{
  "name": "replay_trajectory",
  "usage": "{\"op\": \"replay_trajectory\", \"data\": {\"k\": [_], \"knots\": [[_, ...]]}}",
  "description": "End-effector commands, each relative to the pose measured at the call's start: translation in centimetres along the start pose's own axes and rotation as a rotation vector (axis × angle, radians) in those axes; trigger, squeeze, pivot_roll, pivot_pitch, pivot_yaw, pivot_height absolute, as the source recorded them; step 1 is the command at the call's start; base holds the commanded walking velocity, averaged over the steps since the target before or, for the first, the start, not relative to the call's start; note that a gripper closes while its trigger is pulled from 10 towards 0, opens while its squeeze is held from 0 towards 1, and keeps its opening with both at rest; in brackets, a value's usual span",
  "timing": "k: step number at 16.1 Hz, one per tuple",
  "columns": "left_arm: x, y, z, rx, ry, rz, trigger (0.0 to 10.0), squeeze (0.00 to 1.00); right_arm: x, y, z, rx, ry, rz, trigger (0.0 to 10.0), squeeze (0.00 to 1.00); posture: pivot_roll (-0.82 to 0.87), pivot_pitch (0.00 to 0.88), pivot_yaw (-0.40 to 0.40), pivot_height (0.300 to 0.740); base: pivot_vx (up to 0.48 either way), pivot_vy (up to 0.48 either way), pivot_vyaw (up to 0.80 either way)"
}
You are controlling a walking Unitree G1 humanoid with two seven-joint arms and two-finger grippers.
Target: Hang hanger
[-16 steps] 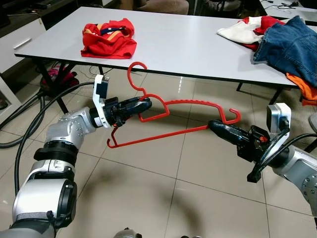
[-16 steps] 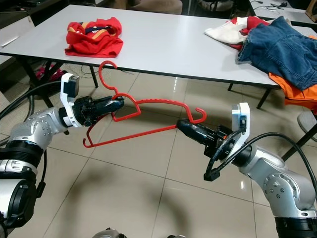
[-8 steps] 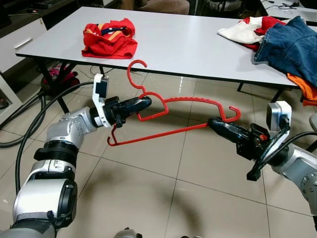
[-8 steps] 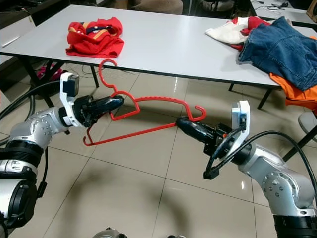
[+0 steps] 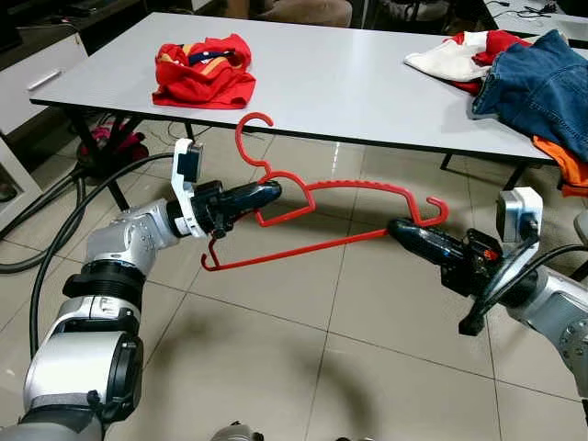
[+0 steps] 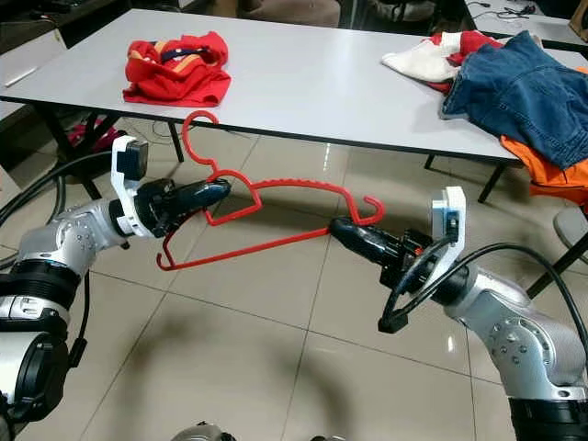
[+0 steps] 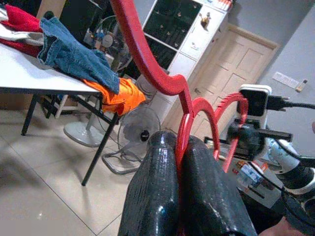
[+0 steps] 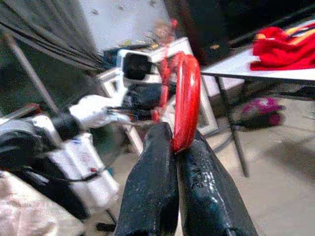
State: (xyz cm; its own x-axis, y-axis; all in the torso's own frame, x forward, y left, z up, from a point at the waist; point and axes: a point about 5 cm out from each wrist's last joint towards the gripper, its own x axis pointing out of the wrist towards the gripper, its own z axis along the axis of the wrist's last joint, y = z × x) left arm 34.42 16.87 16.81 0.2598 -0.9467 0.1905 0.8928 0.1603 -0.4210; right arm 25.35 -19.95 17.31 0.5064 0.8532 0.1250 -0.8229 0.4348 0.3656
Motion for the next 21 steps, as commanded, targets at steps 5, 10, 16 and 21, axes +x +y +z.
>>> {"op": "replay_trajectory", "data": {"k": [5,10,16,21], "knots": [[-0.3,-0.3,1.1,0.024,-0.038,-0.011,0.0,0.00,-0.2,-2.3,0.0,-0.048,0.005,-0.212,10.0,1.00,-0.10,0.007,0.012,0.740,0.000,0.000,0.00],[-0.6,-0.7,0.9,0.033,-0.021,-0.032,0.0,0.00,-0.2,-2.2,0.6,-0.035,-0.023,-0.141,10.0,1.00,-0.10,0.010,0.020,0.740,0.000,0.000,0.00],[-0.1,-0.9,0.4,0.028,-0.038,-0.020,0.0,0.00,0.2,-3.8,1.3,-0.044,-0.115,-0.281,10.0,1.00,-0.09,0.014,0.012,0.740,0.000,0.000,0.00],[-0.1,-0.2,-0.5,0.064,-0.027,0.113,0.0,0.00,-1.3,-7.7,-0.7,-0.297,-0.055,-0.843,10.0,0.00,-0.08,0.021,0.013,0.740,0.000,0.000,0.00]]}}
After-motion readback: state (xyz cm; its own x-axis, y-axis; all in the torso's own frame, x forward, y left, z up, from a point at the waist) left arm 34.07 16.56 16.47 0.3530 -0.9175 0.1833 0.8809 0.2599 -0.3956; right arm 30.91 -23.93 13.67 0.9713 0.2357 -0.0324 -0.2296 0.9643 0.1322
